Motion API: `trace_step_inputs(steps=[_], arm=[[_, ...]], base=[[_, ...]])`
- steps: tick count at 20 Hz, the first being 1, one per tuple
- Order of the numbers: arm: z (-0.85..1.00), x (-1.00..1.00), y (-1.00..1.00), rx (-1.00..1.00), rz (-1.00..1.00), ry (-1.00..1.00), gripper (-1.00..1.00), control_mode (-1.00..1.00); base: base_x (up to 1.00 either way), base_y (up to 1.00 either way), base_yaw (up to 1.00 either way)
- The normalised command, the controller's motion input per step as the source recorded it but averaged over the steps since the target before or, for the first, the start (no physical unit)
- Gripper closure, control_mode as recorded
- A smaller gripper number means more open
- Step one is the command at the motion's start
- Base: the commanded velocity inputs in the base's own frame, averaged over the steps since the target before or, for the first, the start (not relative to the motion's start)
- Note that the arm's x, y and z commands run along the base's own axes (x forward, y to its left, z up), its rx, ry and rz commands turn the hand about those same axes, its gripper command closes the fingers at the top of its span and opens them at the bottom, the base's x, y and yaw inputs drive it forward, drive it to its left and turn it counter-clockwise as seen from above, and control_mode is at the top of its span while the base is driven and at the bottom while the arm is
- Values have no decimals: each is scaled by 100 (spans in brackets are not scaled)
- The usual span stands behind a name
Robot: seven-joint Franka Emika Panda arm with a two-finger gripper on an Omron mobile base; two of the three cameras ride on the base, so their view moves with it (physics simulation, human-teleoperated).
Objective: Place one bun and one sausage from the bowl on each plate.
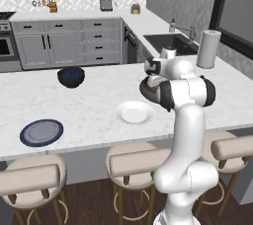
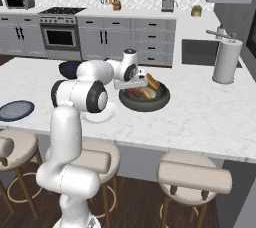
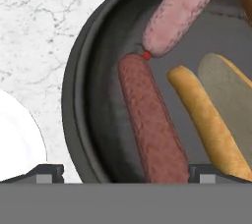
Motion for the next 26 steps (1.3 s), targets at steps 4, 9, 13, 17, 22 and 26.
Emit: trace_step_inputs(steps=[4, 9, 13, 17, 22, 26], arm=[[0, 39, -6, 0, 1, 0, -100, -100], [-11, 32, -1, 0, 0, 0, -100, -100], [-35, 3, 2, 0, 3, 4, -100, -100], [-31, 0, 0, -1, 2, 4, -100, -100], [-47, 0, 7, -3, 1, 1, -100, -100], [-57, -4, 24, -5, 0, 4, -100, -100]], base=[[0, 0, 0], [0, 0, 0], [0, 0, 0], [0, 0, 0], [0, 0, 0], [0, 0, 0]])
